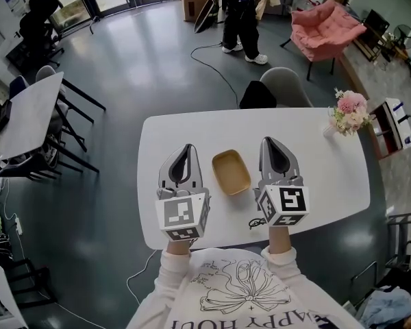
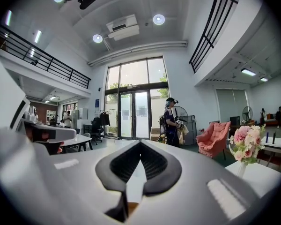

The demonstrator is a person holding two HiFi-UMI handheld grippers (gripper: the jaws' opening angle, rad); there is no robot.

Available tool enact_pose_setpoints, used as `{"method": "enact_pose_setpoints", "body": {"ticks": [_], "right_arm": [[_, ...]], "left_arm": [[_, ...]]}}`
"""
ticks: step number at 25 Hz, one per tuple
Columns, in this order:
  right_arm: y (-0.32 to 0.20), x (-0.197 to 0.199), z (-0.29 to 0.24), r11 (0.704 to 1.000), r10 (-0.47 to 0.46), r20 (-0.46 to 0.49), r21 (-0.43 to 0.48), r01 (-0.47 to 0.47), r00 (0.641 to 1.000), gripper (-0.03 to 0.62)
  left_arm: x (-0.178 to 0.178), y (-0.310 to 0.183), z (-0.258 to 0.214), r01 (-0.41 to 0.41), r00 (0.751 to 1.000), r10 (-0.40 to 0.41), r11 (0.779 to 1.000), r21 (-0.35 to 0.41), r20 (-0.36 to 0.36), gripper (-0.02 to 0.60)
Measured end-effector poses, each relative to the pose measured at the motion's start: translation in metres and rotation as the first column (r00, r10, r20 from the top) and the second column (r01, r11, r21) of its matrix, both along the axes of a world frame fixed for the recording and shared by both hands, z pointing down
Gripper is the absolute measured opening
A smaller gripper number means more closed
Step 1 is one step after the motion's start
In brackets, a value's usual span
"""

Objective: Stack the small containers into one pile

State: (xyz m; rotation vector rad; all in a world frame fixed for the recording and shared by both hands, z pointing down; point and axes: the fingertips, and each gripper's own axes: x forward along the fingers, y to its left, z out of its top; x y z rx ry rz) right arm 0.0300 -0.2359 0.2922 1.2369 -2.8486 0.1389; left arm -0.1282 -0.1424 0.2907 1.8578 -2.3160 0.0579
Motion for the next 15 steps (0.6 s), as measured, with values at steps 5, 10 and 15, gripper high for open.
{"method": "enact_pose_setpoints", "body": {"ticks": [5,10,15], "right_arm": [[-0.0044,0.0024,-0.0011,1.0,0.007,0.007,-0.001,-0.007,1.0,0.012],[-0.0057,0.0015,0.0009,1.0,0.01,0.006,-0.009,-0.01,1.0,0.012],[-0.006,0.0037,0.0022,1.0,0.015,0.006,-0.018,-0.015,1.0,0.012]], "left_arm": [[0.0,-0.0042,-0.0007,-0.002,1.0,0.002,1.0,0.0,0.002,0.006],[-0.002,-0.0044,-0.0024,-0.003,1.0,0.003,1.0,0.002,0.003,0.006],[-0.0021,-0.0031,-0.0035,-0.004,1.0,0.004,1.0,-0.001,0.003,0.006]]}}
